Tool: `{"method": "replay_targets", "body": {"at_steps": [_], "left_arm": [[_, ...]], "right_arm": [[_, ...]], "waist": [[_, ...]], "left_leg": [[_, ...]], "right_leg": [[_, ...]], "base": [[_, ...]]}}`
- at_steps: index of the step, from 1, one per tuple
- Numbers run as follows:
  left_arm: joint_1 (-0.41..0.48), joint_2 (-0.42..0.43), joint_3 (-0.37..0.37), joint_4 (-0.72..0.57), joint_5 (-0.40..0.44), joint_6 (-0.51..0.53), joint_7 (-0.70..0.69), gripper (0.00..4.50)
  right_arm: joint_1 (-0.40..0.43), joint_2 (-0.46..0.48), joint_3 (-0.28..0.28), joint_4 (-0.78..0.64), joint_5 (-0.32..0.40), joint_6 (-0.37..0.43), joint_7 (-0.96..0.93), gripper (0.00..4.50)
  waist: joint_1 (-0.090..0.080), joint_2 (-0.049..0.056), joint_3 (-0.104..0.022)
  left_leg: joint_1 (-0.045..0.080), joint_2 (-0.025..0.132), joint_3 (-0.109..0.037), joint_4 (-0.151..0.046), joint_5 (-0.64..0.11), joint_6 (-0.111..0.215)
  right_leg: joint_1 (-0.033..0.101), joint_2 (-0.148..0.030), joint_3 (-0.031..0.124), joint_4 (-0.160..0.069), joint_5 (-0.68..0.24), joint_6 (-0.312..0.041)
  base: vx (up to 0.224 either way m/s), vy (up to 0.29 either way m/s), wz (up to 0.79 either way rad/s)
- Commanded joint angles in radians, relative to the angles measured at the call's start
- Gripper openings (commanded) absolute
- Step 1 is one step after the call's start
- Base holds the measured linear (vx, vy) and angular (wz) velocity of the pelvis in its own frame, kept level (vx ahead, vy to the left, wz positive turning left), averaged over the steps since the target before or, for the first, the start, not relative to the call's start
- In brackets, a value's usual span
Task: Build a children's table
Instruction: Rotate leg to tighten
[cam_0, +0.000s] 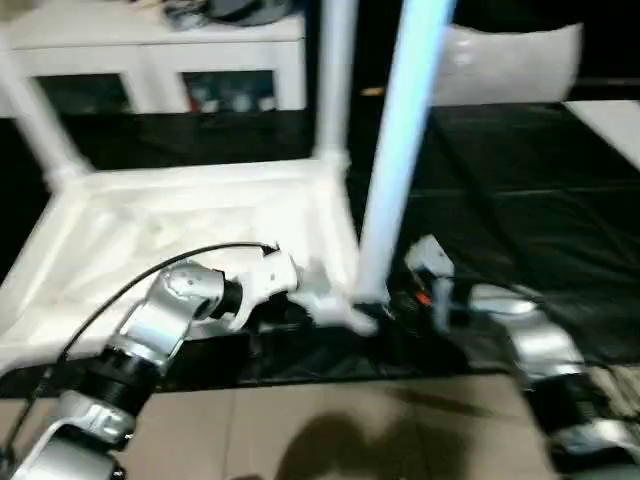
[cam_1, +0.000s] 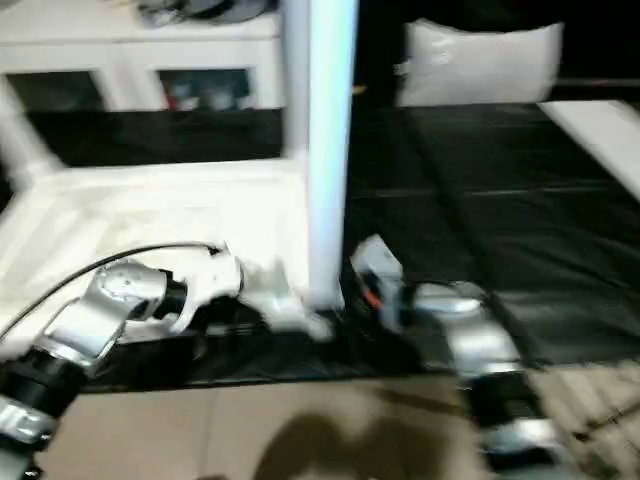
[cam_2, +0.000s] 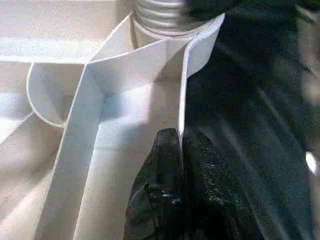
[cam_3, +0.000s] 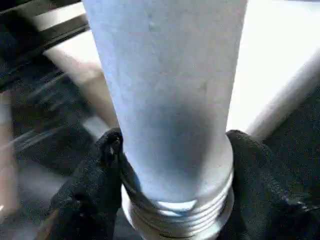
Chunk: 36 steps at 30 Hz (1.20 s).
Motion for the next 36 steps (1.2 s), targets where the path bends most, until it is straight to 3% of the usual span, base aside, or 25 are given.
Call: {"method": "replay_targets", "body": {"at_steps": [1, 3, 4, 6, 7, 9, 12, 15, 16, 22, 25, 30, 36], "left_arm": [[0.021, -0.103, -0.061, -0.076, -0.056, 0.056, 0.009, 0.00], [0.016, -0.133, -0.053, -0.077, -0.047, 0.075, 0.051, 0.00], [0.009, -0.189, -0.043, -0.082, -0.030, 0.107, 0.119, 0.00], [0.000, -0.228, -0.041, -0.071, -0.010, 0.115, 0.175, 0.00], [-0.004, -0.235, -0.046, -0.064, -0.003, 0.116, 0.184, 0.00], [-0.016, -0.235, -0.061, -0.043, 0.023, 0.100, 0.204, 0.00], [-0.030, -0.214, -0.071, -0.017, 0.049, 0.078, 0.217, 0.00], [-0.032, -0.167, -0.077, 0.012, 0.075, 0.023, 0.192, 0.00], [-0.033, -0.165, -0.076, 0.014, 0.076, 0.022, 0.192, 0.00], [-0.034, -0.086, -0.080, 0.043, 0.076, -0.032, 0.108, 0.00], [-0.026, -0.023, -0.110, 0.042, 0.064, -0.089, 0.002, 0.00], [-0.021, 0.040, -0.150, 0.050, 0.064, -0.158, -0.113, 0.00], [-0.041, 0.119, -0.198, 0.064, 0.059, -0.271, -0.288, 0.00]], "right_arm": [[-0.038, 0.075, -0.025, 0.102, 0.016, 0.066, -0.179, 2.72], [-0.053, 0.094, -0.033, 0.129, 0.005, 0.060, -0.235, 2.72], [-0.070, 0.119, -0.045, 0.162, -0.016, 0.032, -0.315, 2.72], [-0.074, 0.140, -0.064, 0.170, -0.001, 0.008, -0.317, 2.72], [-0.072, 0.145, -0.068, 0.164, 0.001, 0.006, -0.314, 3.42], [-0.068, 0.151, -0.071, 0.151, -0.002, -0.004, -0.304, 3.44], [-0.055, 0.143, -0.075, 0.128, -0.001, -0.034, -0.282, 3.71], [-0.020, 0.106, -0.074, 0.083, 0.023, -0.075, -0.204, 3.87], [-0.018, 0.104, -0.074, 0.079, 0.024, -0.076, -0.197, 4.16], [0.053, -0.014, -0.053, -0.018, 0.037, -0.106, 0.003, 4.43], [0.064, -0.084, -0.056, -0.040, 0.034, -0.123, 0.072, 4.43], [0.080, -0.146, -0.037, -0.084, 0.042, -0.142, 0.173, 4.43], [0.105, -0.247, 0.058, -0.157, 0.035, -0.137, 0.390, 4.43]], "waist": [[-0.007, -0.001, -0.036], [-0.027, 0.001, -0.037], [-0.033, 0.004, -0.039], [-0.035, 0.001, -0.039], [-0.034, -0.001, -0.039], [-0.035, 0.000, -0.041], [-0.018, 0.002, -0.048], [-0.009, 0.000, -0.047], [-0.004, -0.001, -0.053], [0.012, -0.001, -0.059], [0.014, 0.000, -0.059], [0.012, -0.001, -0.054], [0.028, -0.002, -0.054]], "left_leg": [[-0.009, 0.047, -0.033, -0.086, -0.317, -0.003], [-0.012, 0.047, -0.035, -0.086, -0.336, 0.002], [-0.006, 0.050, -0.034, -0.086, -0.345, 0.002], [0.002, 0.047, -0.032, -0.084, -0.358, 0.011], [0.004, 0.045, -0.029, -0.082, -0.362, 0.027], [-0.004, 0.048, -0.031, -0.087, -0.346, 0.039], [0.003, 0.054, -0.023, -0.083, -0.284, 0.049], [-0.006, 0.054, -0.022, -0.086, -0.264, 0.062], [-0.008, 0.056, -0.019, -0.083, -0.225, 0.069], [-0.019, 0.057, -0.017, -0.075, -0.107, 0.108], [-0.018, 0.057, -0.017, -0.074, -0.113, 0.121], [-0.015, 0.059, -0.014, -0.078, -0.157, 0.106], [-0.011, 0.063, -0.013, -0.079, -0.165, 0.101]], "right_leg": [[0.047, -0.075, 0.045, -0.113, -0.566, -0.086], [0.049, -0.075, 0.041, -0.119, -0.555, -0.086], [0.046, -0.075, 0.041, -0.121, -0.536, -0.093], [0.041, -0.073, 0.039, -0.128, -0.529, -0.101], [0.039, -0.072, 0.039, -0.130, -0.530, -0.104], [0.044, -0.071, 0.043, -0.125, -0.496, -0.110], [0.040, -0.072, 0.053, -0.113, -0.374, -0.156], [0.046, -0.072, 0.053, -0.107, -0.356, -0.167], [0.048, -0.074, 0.056, -0.101, -0.308, -0.172], [0.059, -0.072, 0.055, -0.079, -0.148, -0.219], [0.059, -0.072, 0.054, -0.079, -0.148, -0.223], [0.055, -0.072, 0.056, -0.085, -0.217, -0.213], [0.054, -0.071, 0.057, -0.085, -0.233, -0.206]], "base": [[0.000, 0.000, 0.00], [0.000, 0.000, 0.00], [0.000, 0.000, 0.00], [0.000, 0.000, 0.00], [0.000, 0.000, 0.00], [0.000, 0.000, 0.00], [0.000, 0.000, 0.00], [0.000, 0.000, 0.00], [0.000, 0.000, 0.00], [0.000, 0.000, 0.00], [0.000, 0.000, 0.00], [0.000, 0.000, 0.00], [0.000, 0.000, 0.00]]}}
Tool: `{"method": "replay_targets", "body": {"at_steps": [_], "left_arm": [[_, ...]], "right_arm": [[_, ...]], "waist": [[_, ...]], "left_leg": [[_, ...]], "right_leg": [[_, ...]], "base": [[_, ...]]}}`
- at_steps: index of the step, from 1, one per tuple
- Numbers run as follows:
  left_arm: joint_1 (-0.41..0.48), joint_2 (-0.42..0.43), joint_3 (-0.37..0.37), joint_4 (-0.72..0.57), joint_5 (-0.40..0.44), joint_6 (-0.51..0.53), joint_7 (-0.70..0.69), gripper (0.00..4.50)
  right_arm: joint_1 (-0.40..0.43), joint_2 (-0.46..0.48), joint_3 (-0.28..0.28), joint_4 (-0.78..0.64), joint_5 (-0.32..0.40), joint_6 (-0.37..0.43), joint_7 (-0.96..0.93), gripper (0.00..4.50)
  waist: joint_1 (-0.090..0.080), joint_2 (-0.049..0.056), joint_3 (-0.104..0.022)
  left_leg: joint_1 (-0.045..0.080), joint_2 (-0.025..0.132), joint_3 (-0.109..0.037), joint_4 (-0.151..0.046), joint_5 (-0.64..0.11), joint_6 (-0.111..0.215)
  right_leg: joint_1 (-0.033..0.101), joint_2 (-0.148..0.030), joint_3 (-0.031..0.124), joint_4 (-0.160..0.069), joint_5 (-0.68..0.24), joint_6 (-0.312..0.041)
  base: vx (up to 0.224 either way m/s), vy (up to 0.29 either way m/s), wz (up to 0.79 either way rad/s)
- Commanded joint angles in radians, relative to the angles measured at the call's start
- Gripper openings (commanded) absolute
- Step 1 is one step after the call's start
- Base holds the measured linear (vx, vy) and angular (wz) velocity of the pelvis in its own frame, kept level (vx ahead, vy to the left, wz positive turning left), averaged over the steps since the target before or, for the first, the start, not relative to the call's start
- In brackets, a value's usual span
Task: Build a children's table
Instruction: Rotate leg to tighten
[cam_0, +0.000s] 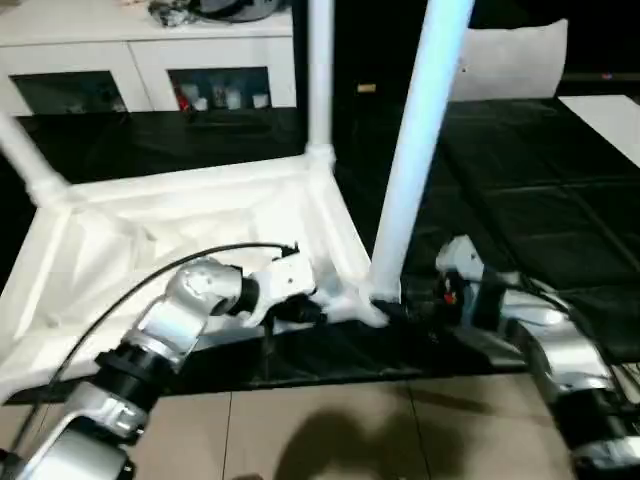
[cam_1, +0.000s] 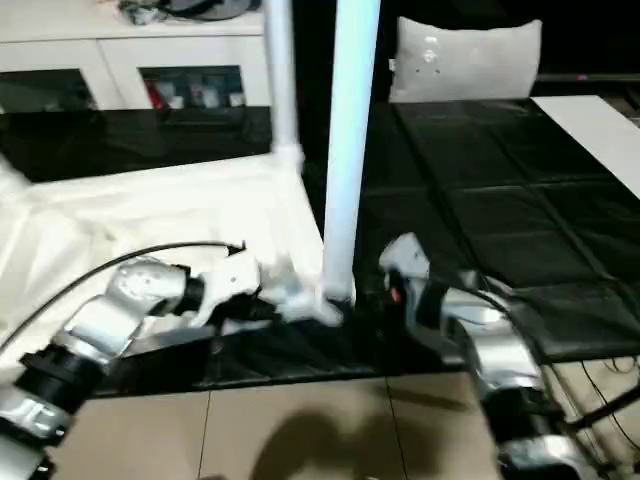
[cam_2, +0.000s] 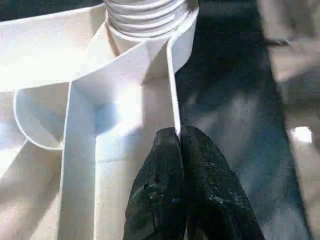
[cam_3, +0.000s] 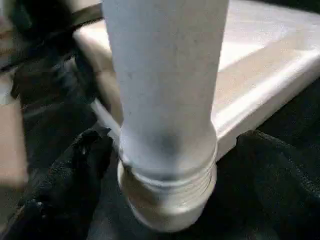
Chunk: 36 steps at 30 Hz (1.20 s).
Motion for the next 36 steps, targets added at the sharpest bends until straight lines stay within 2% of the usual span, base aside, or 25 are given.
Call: {"method": "replay_targets", "body": {"at_steps": [1, 2, 4, 8, 10, 12, 15, 20, 24, 28, 30, 31, 32, 34, 35, 36], "left_arm": [[0.002, 0.033, -0.095, 0.028, 0.030, -0.044, -0.125, 0.00], [0.000, 0.036, -0.098, 0.028, 0.029, -0.050, -0.136, 0.00], [-0.002, 0.040, -0.102, 0.026, 0.025, -0.055, -0.152, 0.00], [-0.015, 0.037, -0.116, 0.023, 0.015, -0.072, -0.206, 0.00], [-0.017, 0.037, -0.118, 0.024, 0.014, -0.075, -0.212, 0.00], [-0.021, 0.034, -0.121, 0.030, 0.012, -0.080, -0.220, 0.00], [-0.024, 0.029, -0.121, 0.037, 0.011, -0.084, -0.227, 0.00], [-0.020, 0.028, -0.115, 0.037, 0.010, -0.083, -0.234, 0.00], [0.011, 0.024, -0.093, 0.003, -0.026, -0.039, -0.223, 0.00], [0.065, -0.006, -0.047, -0.071, -0.074, 0.075, -0.152, 0.00], [0.087, -0.032, -0.024, -0.103, -0.087, 0.124, -0.096, 0.00], [0.111, -0.078, 0.014, -0.143, -0.100, 0.199, -0.002, 0.00], [0.111, -0.078, 0.014, -0.143, -0.100, 0.199, -0.002, 0.00], [0.119, -0.130, 0.046, -0.166, -0.106, 0.261, 0.085, 0.00], [0.119, -0.141, 0.052, -0.171, -0.105, 0.276, 0.103, 0.00], [0.116, -0.169, 0.064, -0.173, -0.099, 0.305, 0.149, 0.00]], "right_arm": [[-0.003, -0.017, 0.038, -0.024, -0.007, -0.015, 0.072, 4.43], [-0.004, -0.019, 0.043, -0.023, -0.009, -0.016, 0.079, 4.43], [-0.007, -0.021, 0.050, -0.021, -0.014, -0.019, 0.088, 4.15], [-0.022, -0.012, 0.071, -0.023, -0.007, -0.008, 0.125, 4.01], [-0.023, -0.012, 0.075, -0.026, -0.004, -0.005, 0.130, 3.72], [-0.025, -0.011, 0.083, -0.023, 0.001, -0.003, 0.142, 3.67], [-0.024, -0.007, 0.091, -0.017, 0.002, -0.008, 0.150, 3.35], [-0.020, -0.001, 0.091, -0.017, 0.008, -0.008, 0.154, 3.02], [0.004, 0.013, 0.085, -0.038, 0.029, 0.015, 0.154, 2.79], [0.038, 0.063, 0.076, -0.068, 0.047, 0.057, 0.092, 2.74], [0.036, 0.103, 0.073, -0.054, 0.027, 0.081, 0.013, 2.74], [0.024, 0.165, 0.066, -0.013, -0.012, 0.079, -0.111, 2.74], [0.024, 0.165, 0.066, -0.013, -0.012, 0.079, -0.111, 2.74], [-0.006, 0.226, 0.040, 0.038, -0.020, 0.123, -0.230, 2.74], [-0.015, 0.241, 0.030, 0.051, -0.021, 0.127, -0.260, 2.74], [-0.031, 0.272, 0.006, 0.072, -0.012, 0.132, -0.315, 2.74]], "waist": [[0.004, -0.007, -0.055], [0.006, -0.007, -0.054], [0.012, -0.006, -0.056], [0.015, -0.006, -0.058], [0.015, -0.006, -0.059], [0.016, -0.006, -0.058], [0.018, -0.007, -0.058], [0.021, -0.008, -0.059], [0.021, -0.006, -0.060], [0.017, -0.009, -0.058], [0.011, -0.008, -0.054], [0.003, -0.008, -0.048], [-0.002, -0.008, -0.046], [-0.020, -0.013, -0.040], [-0.026, -0.011, -0.038], [-0.040, -0.012, -0.036]], "left_leg": [[-0.002, 0.059, -0.013, -0.071, -0.168, 0.094], [-0.002, 0.059, -0.012, -0.071, -0.170, 0.093], [0.000, 0.062, -0.012, -0.071, -0.158, 0.085], [-0.001, 0.064, -0.013, -0.070, -0.146, 0.082], [-0.001, 0.063, -0.012, -0.069, -0.146, 0.082], [-0.001, 0.062, -0.012, -0.069, -0.147, 0.082], [-0.001, 0.062, -0.012, -0.069, -0.150, 0.077], [-0.001, 0.063, -0.013, -0.068, -0.138, 0.079], [-0.003, 0.063, -0.013, -0.068, -0.133, 0.079], [-0.003, 0.066, -0.014, -0.071, -0.136, 0.076], [-0.003, 0.062, -0.013, -0.073, -0.168, 0.067], [-0.002, 0.062, -0.014, -0.077, -0.200, 0.050], [-0.002, 0.060, -0.015, -0.077, -0.215, 0.040], [0.000, 0.053, -0.023, -0.081, -0.269, 0.017], [0.003, 0.053, -0.024, -0.081, -0.289, 0.014], [0.004, 0.050, -0.026, -0.081, -0.317, 0.008]], "right_leg": [[0.051, -0.072, 0.063, -0.063, -0.255, -0.206], [0.051, -0.072, 0.063, -0.064, -0.261, -0.205], [0.050, -0.074, 0.064, -0.061, -0.250, -0.212], [0.052, -0.073, 0.063, -0.054, -0.208, -0.226], [0.053, -0.074, 0.064, -0.052, -0.198, -0.231], [0.053, -0.074, 0.064, -0.053, -0.203, -0.230], [0.053, -0.075, 0.064, -0.057, -0.231, -0.220], [0.053, -0.075, 0.064, -0.054, -0.220, -0.221], [0.055, -0.076, 0.063, -0.052, -0.209, -0.224], [0.054, -0.077, 0.064, -0.051, -0.216, -0.225], [0.052, -0.075, 0.063, -0.058, -0.271, -0.215], [0.049, -0.075, 0.063, -0.065, -0.330, -0.201], [0.048, -0.077, 0.063, -0.069, -0.367, -0.191], [0.048, -0.077, 0.055, -0.087, -0.503, -0.137], [0.046, -0.077, 0.055, -0.089, -0.531, -0.127], [0.044, -0.076, 0.052, -0.095, -0.573, -0.109]], "base": [[0.000, 0.000, 0.00], [0.000, 0.000, 0.00], [0.000, 0.000, 0.00], [0.000, 0.000, 0.00], [0.000, 0.000, 0.00], [0.000, 0.000, 0.00], [0.000, 0.000, 0.00], [0.000, 0.000, 0.00], [0.000, 0.000, 0.00], [0.000, 0.000, 0.00], [0.000, 0.000, 0.00], [0.000, 0.000, 0.00], [0.000, 0.000, 0.00], [0.000, 0.000, 0.00], [0.000, 0.000, 0.00], [0.000, 0.000, 0.00]]}}
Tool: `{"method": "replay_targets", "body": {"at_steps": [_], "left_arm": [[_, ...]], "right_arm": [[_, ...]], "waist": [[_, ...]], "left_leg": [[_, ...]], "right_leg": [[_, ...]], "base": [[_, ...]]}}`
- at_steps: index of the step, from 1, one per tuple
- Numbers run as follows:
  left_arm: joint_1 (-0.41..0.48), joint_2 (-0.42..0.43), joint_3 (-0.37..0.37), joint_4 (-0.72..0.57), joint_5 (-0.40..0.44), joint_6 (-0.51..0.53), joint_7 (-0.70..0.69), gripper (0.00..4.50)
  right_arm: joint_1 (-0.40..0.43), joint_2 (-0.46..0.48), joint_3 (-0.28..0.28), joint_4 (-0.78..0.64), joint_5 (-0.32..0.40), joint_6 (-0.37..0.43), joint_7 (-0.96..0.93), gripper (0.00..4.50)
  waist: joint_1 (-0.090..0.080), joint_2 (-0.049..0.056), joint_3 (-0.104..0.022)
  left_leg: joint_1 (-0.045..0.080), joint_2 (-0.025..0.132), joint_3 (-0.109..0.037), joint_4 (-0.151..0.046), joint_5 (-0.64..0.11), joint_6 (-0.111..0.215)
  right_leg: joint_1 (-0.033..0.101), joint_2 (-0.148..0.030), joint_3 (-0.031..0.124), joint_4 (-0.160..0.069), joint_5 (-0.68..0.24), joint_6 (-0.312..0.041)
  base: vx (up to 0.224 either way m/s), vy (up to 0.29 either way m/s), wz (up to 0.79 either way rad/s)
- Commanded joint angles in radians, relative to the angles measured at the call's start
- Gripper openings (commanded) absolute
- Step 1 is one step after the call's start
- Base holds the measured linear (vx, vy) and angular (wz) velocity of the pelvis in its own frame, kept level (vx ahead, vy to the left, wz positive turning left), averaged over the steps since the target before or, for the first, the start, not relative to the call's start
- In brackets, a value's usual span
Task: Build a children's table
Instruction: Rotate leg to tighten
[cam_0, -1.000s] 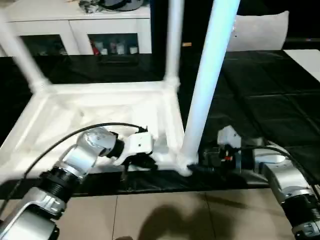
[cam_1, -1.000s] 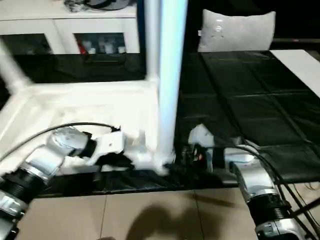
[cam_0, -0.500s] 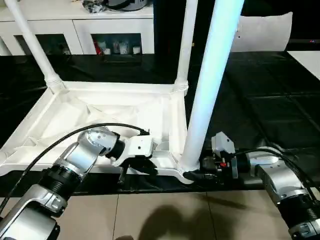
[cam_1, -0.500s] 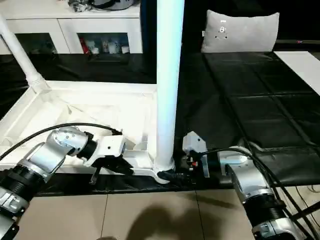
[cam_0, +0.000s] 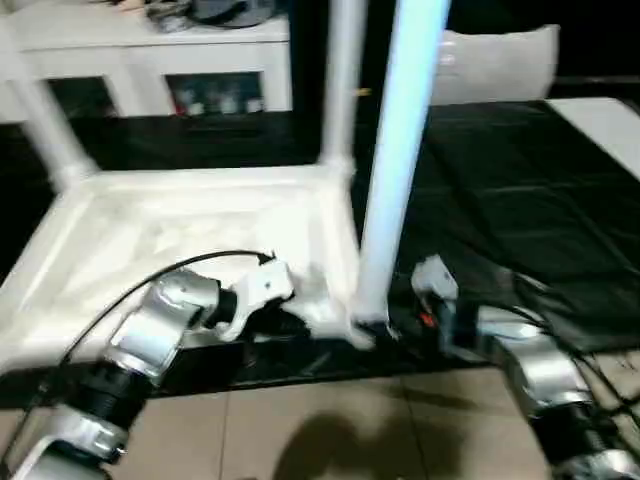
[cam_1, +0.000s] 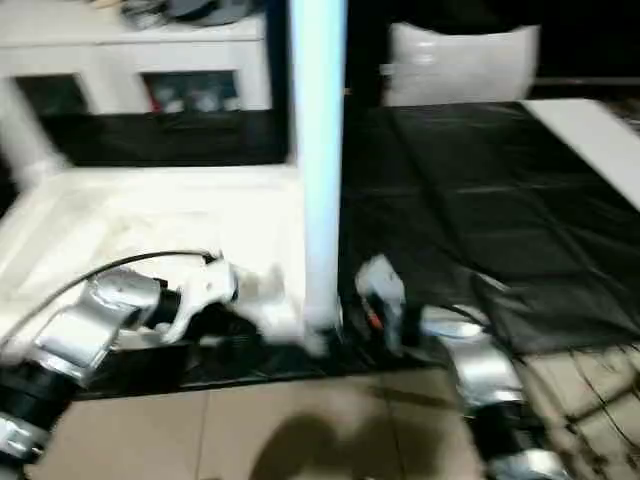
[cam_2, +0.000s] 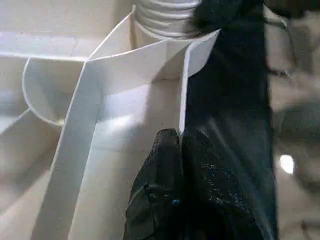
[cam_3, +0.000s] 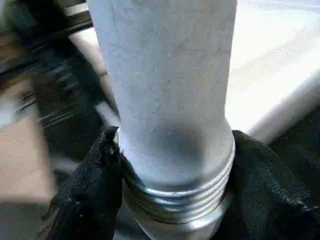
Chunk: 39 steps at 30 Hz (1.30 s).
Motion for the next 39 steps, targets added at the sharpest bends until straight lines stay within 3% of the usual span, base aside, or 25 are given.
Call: {"method": "replay_targets", "body": {"at_steps": [1, 4, 7, 8, 10, 13, 16, 18, 22, 25, 29, 36, 37, 39], "left_arm": [[0.007, -0.112, -0.049, -0.060, -0.051, 0.049, 0.053, 0.00], [-0.010, -0.204, -0.012, -0.059, -0.034, 0.123, 0.178, 0.00], [-0.034, -0.276, 0.005, -0.032, -0.003, 0.135, 0.291, 0.00], [-0.039, -0.287, 0.000, -0.028, 0.011, 0.140, 0.314, 0.00], [-0.048, -0.287, -0.020, -0.018, 0.038, 0.142, 0.331, 0.00], [-0.049, -0.270, -0.028, -0.012, 0.054, 0.145, 0.339, 0.00], [-0.046, -0.253, -0.027, -0.011, 0.061, 0.143, 0.339, 0.00], [-0.045, -0.240, -0.034, -0.008, 0.071, 0.123, 0.329, 0.00], [-0.044, -0.179, -0.062, 0.012, 0.089, 0.063, 0.269, 0.00], [-0.048, -0.121, -0.089, 0.029, 0.076, 0.001, 0.174, 0.00], [-0.051, -0.048, -0.131, 0.055, 0.071, -0.096, 0.054, 0.00], [-0.053, 0.021, -0.180, 0.062, 0.061, -0.199, -0.097, 0.00], [-0.059, 0.043, -0.196, 0.068, 0.065, -0.232, -0.136, 0.00], [-0.067, 0.063, -0.211, 0.078, 0.066, -0.271, -0.177, 0.00]], "right_arm": [[-0.050, 0.097, 0.013, 0.045, 0.016, 0.045, -0.117, 2.74], [-0.095, 0.164, -0.034, 0.106, 0.020, 0.028, -0.254, 2.74], [-0.120, 0.188, -0.048, 0.143, 0.015, 0.018, -0.295, 2.74], [-0.122, 0.187, -0.045, 0.150, -0.004, 0.003, -0.302, 3.09], [-0.115, 0.177, -0.042, 0.151, -0.020, -0.022, -0.285, 3.30], [-0.096, 0.143, -0.038, 0.138, -0.027, -0.044, -0.230, 3.54], [-0.083, 0.102, -0.042, 0.128, -0.027, -0.070, -0.187, 3.90], [-0.077, 0.079, -0.041, 0.123, -0.025, -0.085, -0.159, 3.98], [-0.056, -0.019, -0.052, 0.083, 0.001, -0.146, -0.019, 4.44], [-0.050, -0.106, -0.052, 0.050, 0.003, -0.191, 0.087, 4.47], [-0.054, -0.179, -0.038, 0.038, 0.004, -0.258, 0.205, 4.47], [-0.066, -0.233, 0.004, 0.039, 0.005, -0.248, 0.343, 4.47], [-0.069, -0.241, 0.020, 0.042, 0.004, -0.247, 0.374, 4.19], [-0.072, -0.244, 0.036, 0.046, 0.000, -0.249, 0.402, 4.11]], "waist": [[-0.004, -0.010, -0.036], [-0.019, -0.006, -0.039], [-0.017, -0.010, -0.044], [-0.017, 0.001, -0.043], [-0.011, -0.007, -0.048], [-0.003, -0.001, -0.054], [0.008, -0.003, -0.060], [0.012, -0.004, -0.061], [0.026, -0.003, -0.061], [0.036, -0.005, -0.060], [0.034, -0.004, -0.056], [0.050, -0.001, -0.063], [0.058, -0.003, -0.063], [0.060, -0.004, -0.062]], "left_leg": [[-0.013, 0.047, -0.033, -0.083, -0.332, 0.013], [-0.008, 0.045, -0.032, -0.080, -0.331, 0.015], [-0.009, 0.045, -0.027, -0.077, -0.294, 0.042], [-0.010, 0.046, -0.027, -0.078, -0.290, 0.045], [-0.015, 0.048, -0.024, -0.077, -0.254, 0.061], [-0.020, 0.051, -0.022, -0.075, -0.190, 0.081], [-0.026, 0.053, -0.020, -0.068, -0.111, 0.109], [-0.027, 0.051, -0.018, -0.064, -0.100, 0.126], [-0.026, 0.052, -0.016, -0.061, -0.101, 0.145], [-0.025, 0.052, -0.017, -0.062, -0.118, 0.142], [-0.024, 0.054, -0.017, -0.065, -0.146, 0.135], [-0.021, 0.060, -0.016, -0.061, -0.103, 0.144], [-0.020, 0.059, -0.015, -0.060, -0.105, 0.146], [-0.021, 0.060, -0.013, -0.061, -0.105, 0.145]], "right_leg": [[0.041, -0.076, 0.044, -0.103, -0.597, -0.095], [0.033, -0.075, 0.042, -0.111, -0.582, -0.094], [0.031, -0.072, 0.048, -0.107, -0.511, -0.120], [0.032, -0.072, 0.049, -0.104, -0.494, -0.127], [0.036, -0.070, 0.053, -0.094, -0.414, -0.149], [0.043, -0.070, 0.056, -0.078, -0.298, -0.188], [0.049, -0.070, 0.057, -0.062, -0.180, -0.227], [0.049, -0.069, 0.055, -0.060, -0.153, -0.236], [0.048, -0.069, 0.055, -0.062, -0.164, -0.233], [0.047, -0.068, 0.053, -0.066, -0.207, -0.220], [0.045, -0.069, 0.054, -0.068, -0.238, -0.208], [0.044, -0.068, 0.056, -0.052, -0.145, -0.248], [0.044, -0.068, 0.055, -0.053, -0.153, -0.248], [0.043, -0.069, 0.056, -0.052, -0.159, -0.247]], "base": [[0.000, 0.000, 0.00], [0.000, 0.000, 0.00], [0.000, 0.000, 0.00], [0.000, 0.000, 0.00], [0.000, 0.000, 0.00], [0.000, 0.000, 0.00], [0.000, 0.000, 0.00], [0.000, 0.000, 0.00], [0.000, 0.000, 0.00], [0.000, 0.000, 0.00], [0.000, 0.000, 0.00], [0.000, 0.000, 0.00], [0.000, 0.000, 0.00], [0.000, 0.000, 0.00]]}}
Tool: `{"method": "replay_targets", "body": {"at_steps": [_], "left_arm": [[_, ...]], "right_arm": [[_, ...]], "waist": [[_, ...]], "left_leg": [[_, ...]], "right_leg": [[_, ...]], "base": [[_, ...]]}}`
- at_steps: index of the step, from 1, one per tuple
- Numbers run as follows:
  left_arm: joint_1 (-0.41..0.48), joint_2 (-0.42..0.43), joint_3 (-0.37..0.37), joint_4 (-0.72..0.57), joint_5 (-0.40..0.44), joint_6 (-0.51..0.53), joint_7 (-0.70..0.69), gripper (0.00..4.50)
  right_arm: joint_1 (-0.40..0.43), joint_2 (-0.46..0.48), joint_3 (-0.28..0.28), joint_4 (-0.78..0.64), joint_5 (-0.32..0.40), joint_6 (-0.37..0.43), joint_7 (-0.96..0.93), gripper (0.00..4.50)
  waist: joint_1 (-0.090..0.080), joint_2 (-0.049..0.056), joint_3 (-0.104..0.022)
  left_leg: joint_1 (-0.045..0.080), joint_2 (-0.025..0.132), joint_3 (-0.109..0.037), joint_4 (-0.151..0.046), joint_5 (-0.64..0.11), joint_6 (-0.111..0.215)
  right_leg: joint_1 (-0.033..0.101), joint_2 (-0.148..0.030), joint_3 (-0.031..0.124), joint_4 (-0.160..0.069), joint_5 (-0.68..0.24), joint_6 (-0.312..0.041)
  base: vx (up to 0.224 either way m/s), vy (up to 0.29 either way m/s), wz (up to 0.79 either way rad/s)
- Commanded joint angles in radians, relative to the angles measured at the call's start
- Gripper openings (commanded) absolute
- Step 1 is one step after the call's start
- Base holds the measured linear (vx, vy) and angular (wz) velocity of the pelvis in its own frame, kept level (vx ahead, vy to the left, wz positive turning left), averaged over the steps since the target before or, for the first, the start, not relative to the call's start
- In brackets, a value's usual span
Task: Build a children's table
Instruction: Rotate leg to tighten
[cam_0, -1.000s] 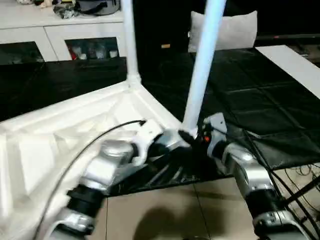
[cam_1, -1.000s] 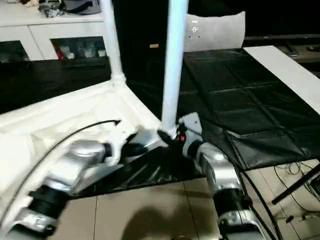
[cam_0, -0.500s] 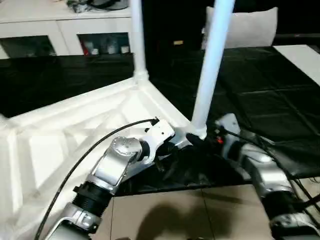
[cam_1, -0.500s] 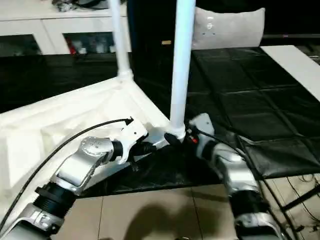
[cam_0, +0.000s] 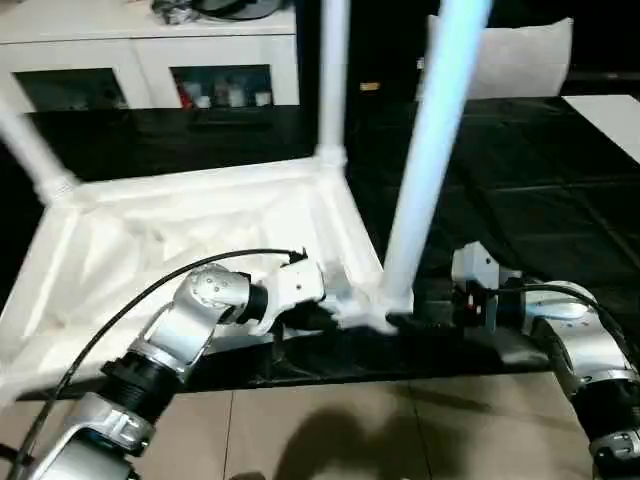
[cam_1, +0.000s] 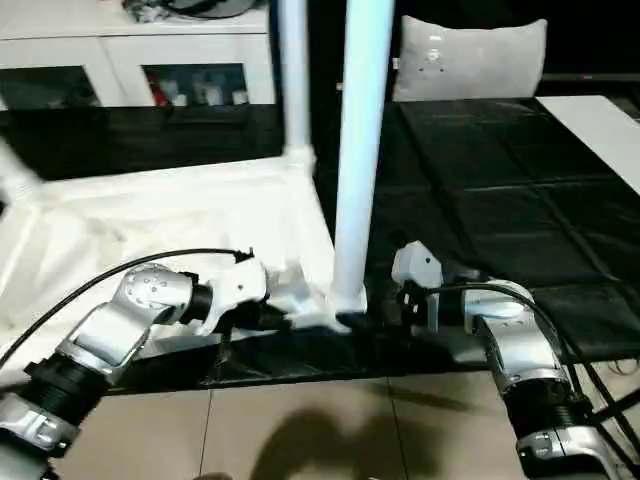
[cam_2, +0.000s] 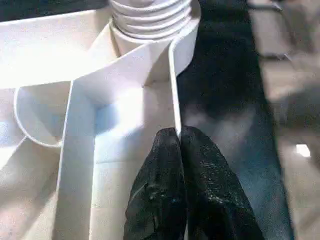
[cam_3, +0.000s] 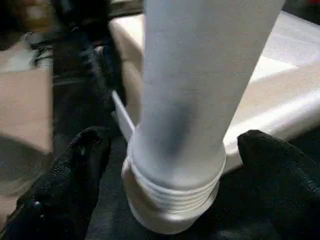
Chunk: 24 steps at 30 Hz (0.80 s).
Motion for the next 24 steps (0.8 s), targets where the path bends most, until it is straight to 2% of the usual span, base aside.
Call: {"method": "replay_targets", "body": {"at_steps": [1, 2, 6, 8, 15, 18, 21, 23, 24], "left_arm": [[0.001, 0.026, -0.084, 0.032, 0.032, -0.046, -0.098, 0.00], [-0.003, 0.031, -0.088, 0.035, 0.033, -0.057, -0.113, 0.00], [-0.017, 0.037, -0.097, 0.044, 0.035, -0.078, -0.142, 0.00], [-0.022, 0.035, -0.099, 0.050, 0.034, -0.085, -0.145, 0.00], [-0.019, 0.033, -0.096, 0.059, 0.022, -0.097, -0.161, 0.00], [0.002, 0.029, -0.081, 0.039, -0.004, -0.069, -0.159, 0.00], [0.013, 0.024, -0.071, 0.021, -0.018, -0.037, -0.149, 0.00], [0.033, -0.012, -0.026, -0.021, -0.048, 0.069, -0.073, 0.00], [0.041, -0.051, 0.008, -0.042, -0.058, 0.144, 0.003, 0.00]], "right_arm": [[-0.014, -0.007, 0.019, 0.001, -0.001, 0.002, 0.044, 4.07], [-0.016, -0.004, 0.024, 0.004, -0.002, 0.000, 0.051, 3.85], [-0.020, 0.005, 0.041, 0.010, 0.003, 0.005, 0.075, 3.65], [-0.019, 0.008, 0.045, 0.010, 0.007, 0.010, 0.084, 3.42], [-0.007, 0.011, 0.051, -0.004, 0.025, 0.031, 0.105, 2.84], [0.012, 0.016, 0.049, -0.019, 0.043, 0.059, 0.111, 2.71], [0.020, 0.020, 0.044, -0.027, 0.054, 0.075, 0.107, 2.67], [0.034, 0.046, 0.035, -0.045, 0.057, 0.137, 0.042, 2.66], [0.027, 0.088, 0.030, -0.029, 0.029, 0.198, -0.068, 2.66]], "waist": [[0.002, -0.006, -0.062], [0.003, -0.008, -0.061], [0.006, -0.007, -0.061], [0.006, -0.007, -0.061], [0.008, -0.009, -0.062], [0.009, -0.009, -0.062], [0.010, -0.009, -0.061], [0.008, -0.010, -0.060], [0.007, -0.009, -0.059]], "left_leg": [[0.001, 0.060, -0.012, -0.062, -0.117, 0.127], [0.001, 0.059, -0.012, -0.062, -0.120, 0.125], [0.002, 0.060, -0.012, -0.066, -0.148, 0.100], [0.002, 0.060, -0.013, -0.066, -0.145, 0.094], [0.001, 0.058, -0.012, -0.064, -0.133, 0.099], [-0.001, 0.060, -0.012, -0.064, -0.124, 0.101], [0.001, 0.060, -0.012, -0.065, -0.135, 0.097], [-0.001, 0.059, -0.011, -0.066, -0.137, 0.092], [0.000, 0.060, -0.013, -0.068, -0.140, 0.086]], "right_leg": [[0.058, -0.070, 0.060, -0.055, -0.185, -0.235], [0.057, -0.070, 0.060, -0.056, -0.190, -0.234], [0.059, -0.071, 0.061, -0.057, -0.224, -0.222], [0.059, -0.071, 0.062, -0.056, -0.222, -0.221], [0.060, -0.070, 0.061, -0.055, -0.218, -0.222], [0.060, -0.071, 0.061, -0.053, -0.207, -0.223], [0.059, -0.072, 0.061, -0.057, -0.233, -0.219], [0.060, -0.071, 0.061, -0.059, -0.245, -0.215], [0.060, -0.072, 0.061, -0.059, -0.256, -0.211]], "base": [[0.000, 0.000, 0.00], [0.000, 0.000, 0.00], [0.000, 0.000, 0.00], [0.000, 0.000, 0.00], [0.000, 0.000, 0.00], [0.000, 0.000, 0.00], [0.000, 0.000, 0.00], [0.000, 0.000, 0.00], [0.000, 0.000, 0.00]]}}
